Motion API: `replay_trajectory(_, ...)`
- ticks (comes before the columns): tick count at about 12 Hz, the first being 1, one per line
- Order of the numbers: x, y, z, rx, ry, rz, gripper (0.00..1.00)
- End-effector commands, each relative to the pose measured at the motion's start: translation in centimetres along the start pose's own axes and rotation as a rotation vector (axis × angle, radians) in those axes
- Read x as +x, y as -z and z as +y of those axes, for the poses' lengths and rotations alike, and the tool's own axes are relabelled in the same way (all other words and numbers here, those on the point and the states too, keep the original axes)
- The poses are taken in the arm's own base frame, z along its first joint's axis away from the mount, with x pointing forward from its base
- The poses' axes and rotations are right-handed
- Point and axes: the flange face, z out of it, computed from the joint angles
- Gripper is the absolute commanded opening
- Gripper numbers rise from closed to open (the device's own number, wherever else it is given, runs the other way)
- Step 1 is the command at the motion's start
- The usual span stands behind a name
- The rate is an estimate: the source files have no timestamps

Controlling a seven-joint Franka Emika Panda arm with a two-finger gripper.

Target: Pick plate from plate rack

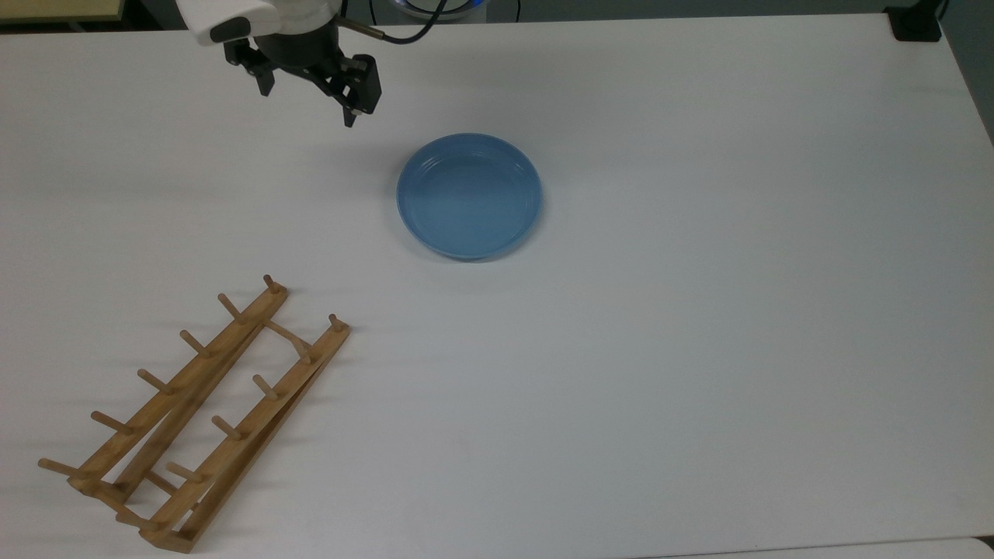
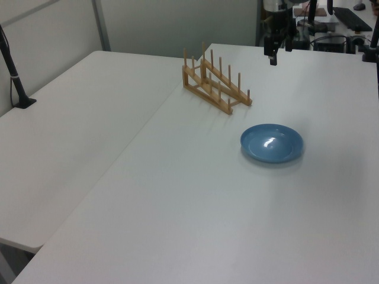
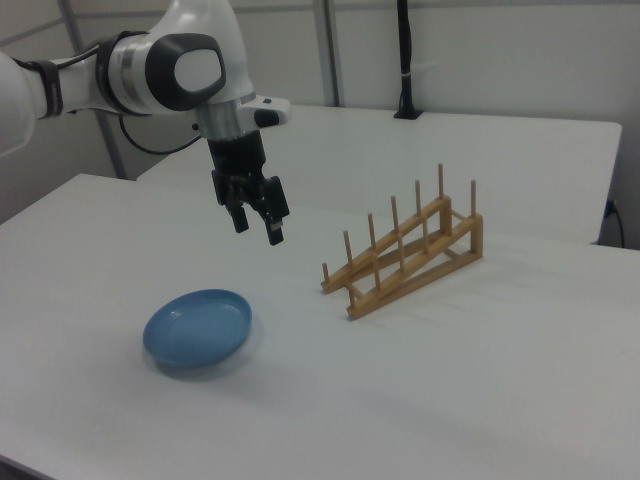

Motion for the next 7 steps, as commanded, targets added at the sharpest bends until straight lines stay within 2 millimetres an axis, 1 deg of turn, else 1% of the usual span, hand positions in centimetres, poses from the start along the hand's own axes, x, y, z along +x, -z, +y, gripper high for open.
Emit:
replay_trajectory(1,-2.8,1.5,1.4,0.007,0.012,0.026,1.00)
replay_trajectory(3,-3.2,2.2,1.3,0.018,0.012,0.038,1.00)
replay_trajectory(4,-3.5,2.7,1.2,0.057,0.008,0.041,1.00)
replay_trajectory(7,-4.2,3.6,0.5,0.171,0.099,0.038,1.00)
